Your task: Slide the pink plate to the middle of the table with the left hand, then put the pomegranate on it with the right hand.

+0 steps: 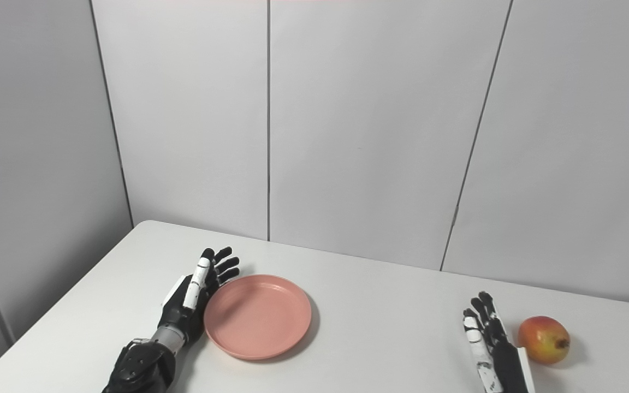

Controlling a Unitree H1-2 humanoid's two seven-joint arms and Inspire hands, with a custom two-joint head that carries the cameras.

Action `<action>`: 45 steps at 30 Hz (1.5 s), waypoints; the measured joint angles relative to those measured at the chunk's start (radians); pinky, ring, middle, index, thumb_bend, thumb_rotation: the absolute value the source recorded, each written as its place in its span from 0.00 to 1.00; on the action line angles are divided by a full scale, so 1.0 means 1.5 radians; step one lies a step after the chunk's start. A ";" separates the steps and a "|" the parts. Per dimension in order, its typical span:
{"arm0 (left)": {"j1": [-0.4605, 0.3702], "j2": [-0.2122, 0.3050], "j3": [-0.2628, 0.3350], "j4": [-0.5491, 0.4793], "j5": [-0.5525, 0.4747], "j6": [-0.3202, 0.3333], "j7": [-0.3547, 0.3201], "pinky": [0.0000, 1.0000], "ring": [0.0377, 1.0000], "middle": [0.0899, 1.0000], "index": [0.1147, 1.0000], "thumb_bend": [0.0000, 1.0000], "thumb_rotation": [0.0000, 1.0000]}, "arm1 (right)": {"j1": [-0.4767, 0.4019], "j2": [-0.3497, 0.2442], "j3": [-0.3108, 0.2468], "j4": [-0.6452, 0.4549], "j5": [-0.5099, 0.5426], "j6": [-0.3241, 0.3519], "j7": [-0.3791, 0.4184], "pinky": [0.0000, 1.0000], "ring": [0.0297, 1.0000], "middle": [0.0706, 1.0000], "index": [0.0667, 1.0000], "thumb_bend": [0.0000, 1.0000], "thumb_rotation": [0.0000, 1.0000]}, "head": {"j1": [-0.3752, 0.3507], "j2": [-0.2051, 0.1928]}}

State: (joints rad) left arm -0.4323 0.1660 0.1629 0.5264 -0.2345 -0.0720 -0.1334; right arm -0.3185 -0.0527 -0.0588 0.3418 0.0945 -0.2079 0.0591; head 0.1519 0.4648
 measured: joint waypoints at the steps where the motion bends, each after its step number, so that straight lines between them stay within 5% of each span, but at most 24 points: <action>1: 0.002 -0.004 0.000 -0.005 0.000 0.002 0.001 0.89 0.89 0.87 0.86 0.62 1.00 | 0.000 0.001 0.001 -0.001 -0.003 0.000 0.000 0.91 0.89 0.91 0.93 0.43 0.78 | -0.010 0.003; 33: 0.046 -0.044 -0.024 -0.109 -0.024 0.079 -0.011 0.94 0.93 0.92 0.91 0.60 1.00 | 0.010 0.048 0.043 -0.027 -0.076 0.081 -0.046 0.94 0.92 0.94 0.94 0.52 0.84 | -0.186 0.040; 45: 0.068 -0.060 -0.041 -0.138 -0.024 0.080 -0.027 0.94 0.95 0.95 0.94 0.60 1.00 | 0.011 0.051 0.047 -0.028 -0.075 0.083 -0.044 0.93 0.92 0.94 0.94 0.51 0.85 | -0.191 0.046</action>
State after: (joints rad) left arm -0.3300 0.0760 0.1014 0.3186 -0.2700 0.0478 -0.1736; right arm -0.3024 0.0245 0.0110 0.2996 -0.0174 -0.0827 -0.0065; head -0.1350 0.5338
